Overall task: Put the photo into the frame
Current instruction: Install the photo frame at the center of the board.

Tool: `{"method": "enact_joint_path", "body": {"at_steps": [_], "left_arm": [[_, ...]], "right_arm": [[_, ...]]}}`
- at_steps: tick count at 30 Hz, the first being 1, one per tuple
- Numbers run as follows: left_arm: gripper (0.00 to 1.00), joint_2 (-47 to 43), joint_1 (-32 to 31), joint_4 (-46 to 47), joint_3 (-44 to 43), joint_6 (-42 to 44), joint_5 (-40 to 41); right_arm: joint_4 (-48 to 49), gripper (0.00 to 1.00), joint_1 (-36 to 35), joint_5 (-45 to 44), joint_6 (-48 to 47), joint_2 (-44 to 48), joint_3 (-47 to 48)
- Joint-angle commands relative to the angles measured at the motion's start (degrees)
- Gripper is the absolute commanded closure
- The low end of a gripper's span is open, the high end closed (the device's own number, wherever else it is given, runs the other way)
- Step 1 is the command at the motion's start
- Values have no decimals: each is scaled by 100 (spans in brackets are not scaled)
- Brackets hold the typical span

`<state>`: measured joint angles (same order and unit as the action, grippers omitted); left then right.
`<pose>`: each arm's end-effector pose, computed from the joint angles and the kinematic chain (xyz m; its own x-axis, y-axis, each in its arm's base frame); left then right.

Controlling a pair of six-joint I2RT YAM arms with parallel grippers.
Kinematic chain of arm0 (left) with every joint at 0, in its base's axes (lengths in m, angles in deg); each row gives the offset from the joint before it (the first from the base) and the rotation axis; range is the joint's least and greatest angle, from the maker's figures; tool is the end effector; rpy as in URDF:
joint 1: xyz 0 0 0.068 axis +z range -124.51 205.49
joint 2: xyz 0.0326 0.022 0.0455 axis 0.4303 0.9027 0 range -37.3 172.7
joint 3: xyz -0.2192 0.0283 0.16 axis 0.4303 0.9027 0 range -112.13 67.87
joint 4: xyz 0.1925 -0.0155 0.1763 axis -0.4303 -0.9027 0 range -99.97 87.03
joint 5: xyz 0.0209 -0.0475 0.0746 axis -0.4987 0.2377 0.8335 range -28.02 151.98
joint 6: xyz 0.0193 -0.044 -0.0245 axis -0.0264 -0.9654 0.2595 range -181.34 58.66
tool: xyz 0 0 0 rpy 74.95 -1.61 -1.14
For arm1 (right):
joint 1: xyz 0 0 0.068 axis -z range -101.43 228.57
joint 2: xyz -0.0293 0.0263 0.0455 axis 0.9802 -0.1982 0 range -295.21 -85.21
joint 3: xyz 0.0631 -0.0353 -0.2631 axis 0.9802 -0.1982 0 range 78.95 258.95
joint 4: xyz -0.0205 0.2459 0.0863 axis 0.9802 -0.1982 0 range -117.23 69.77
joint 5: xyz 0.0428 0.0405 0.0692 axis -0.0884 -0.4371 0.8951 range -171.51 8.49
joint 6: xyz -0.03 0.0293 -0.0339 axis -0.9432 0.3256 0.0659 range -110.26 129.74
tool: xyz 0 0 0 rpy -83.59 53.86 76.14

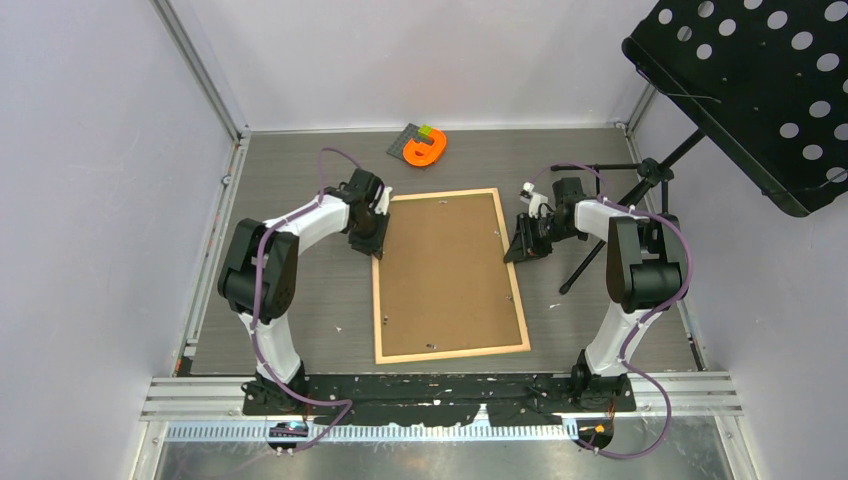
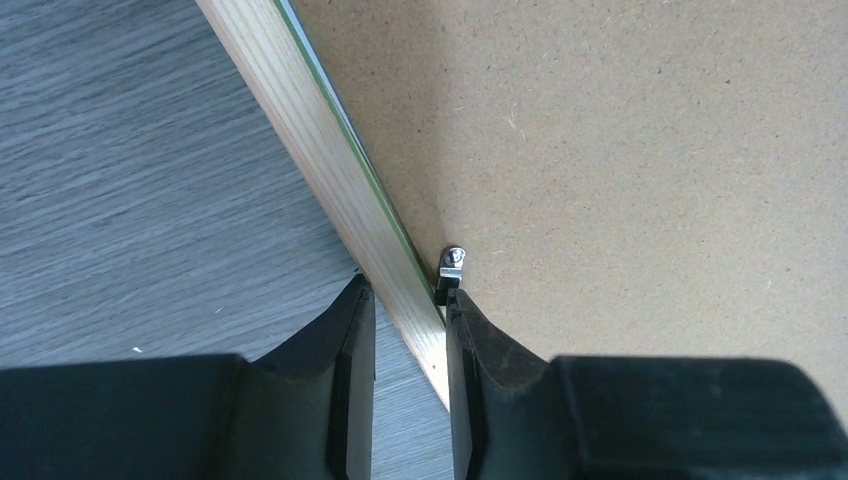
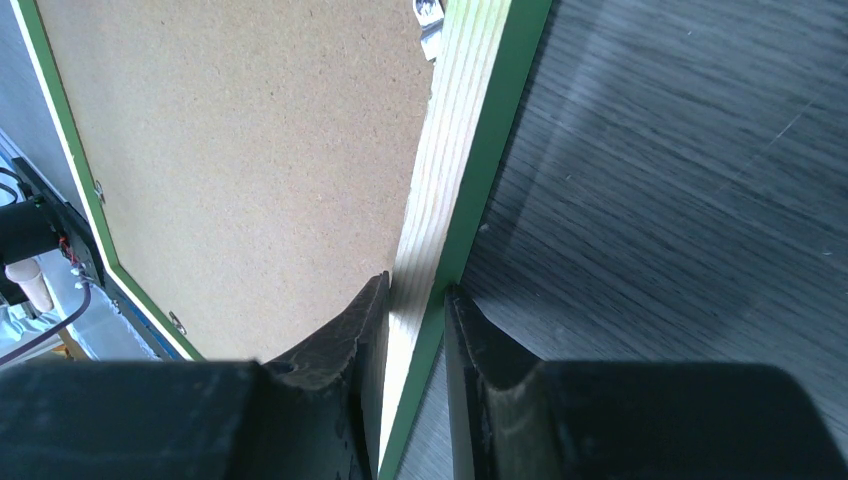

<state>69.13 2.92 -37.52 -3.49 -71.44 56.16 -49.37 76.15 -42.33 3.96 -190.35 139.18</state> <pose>0.3382 -0.1443 0.1725 -0.9249 0.1953 -0.3262 0.2560 0.9542 -0.1546 0.3314 0.0365 0.1402 -0.9351 -0.1176 -0.3344 -0.3018 0.7592 0.5767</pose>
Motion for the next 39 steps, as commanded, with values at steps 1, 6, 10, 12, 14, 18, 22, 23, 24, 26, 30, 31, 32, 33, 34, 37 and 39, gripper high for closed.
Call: {"method": "enact_joint_path", "body": {"at_steps": [1, 6, 10, 12, 14, 18, 22, 23, 24, 26, 30, 31, 32, 33, 34, 37, 39], "left_arm": [[83, 116, 76, 83, -59, 38, -36], [95, 152, 77, 166, -21, 22, 13], [100, 7, 76, 331, 99, 44, 22], [99, -80, 78, 382, 112, 44, -53], [82, -146, 77, 372, 71, 35, -122], [59, -210, 77, 347, -4, 80, -154], [55, -170, 77, 332, -55, 193, -69], [55, -165, 77, 351, -50, 215, -37], [55, -158, 77, 366, -46, 231, 0], [55, -138, 70, 389, -51, 277, 69], [58, -41, 68, 346, -104, 254, 100], [60, -12, 68, 327, -103, 241, 112], [61, 2, 68, 306, -102, 226, 109], [63, 16, 68, 300, -99, 214, 112], [64, 25, 68, 306, -73, 192, 97], [65, 55, 55, 306, -29, 164, 73], [67, 62, 39, 314, -7, 151, 66]], "right_arm": [[-44, 94, -22, 194, -55, -103, 24], [-41, 94, -16, 187, -55, -105, 24], [-38, 94, -22, 196, -55, -103, 24], [-33, 94, -22, 197, -55, -108, 24], [-38, 94, -27, 200, -55, -104, 24], [-33, 94, -20, 199, -55, -107, 24], [-36, 94, -22, 196, -55, -103, 24], [-37, 94, -18, 200, -55, -103, 24], [-36, 94, -19, 197, -55, -103, 24], [-30, 94, -20, 200, -55, -107, 24], [-35, 94, -22, 203, -48, -112, 27], [-37, 94, -22, 199, -51, -112, 26], [-36, 94, -27, 203, -48, -112, 25], [-37, 95, -29, 204, -47, -112, 24], [-34, 94, -28, 206, -46, -112, 24], [-38, 94, -15, 204, -48, -112, 25], [-34, 94, -13, 206, -46, -112, 24]]}}
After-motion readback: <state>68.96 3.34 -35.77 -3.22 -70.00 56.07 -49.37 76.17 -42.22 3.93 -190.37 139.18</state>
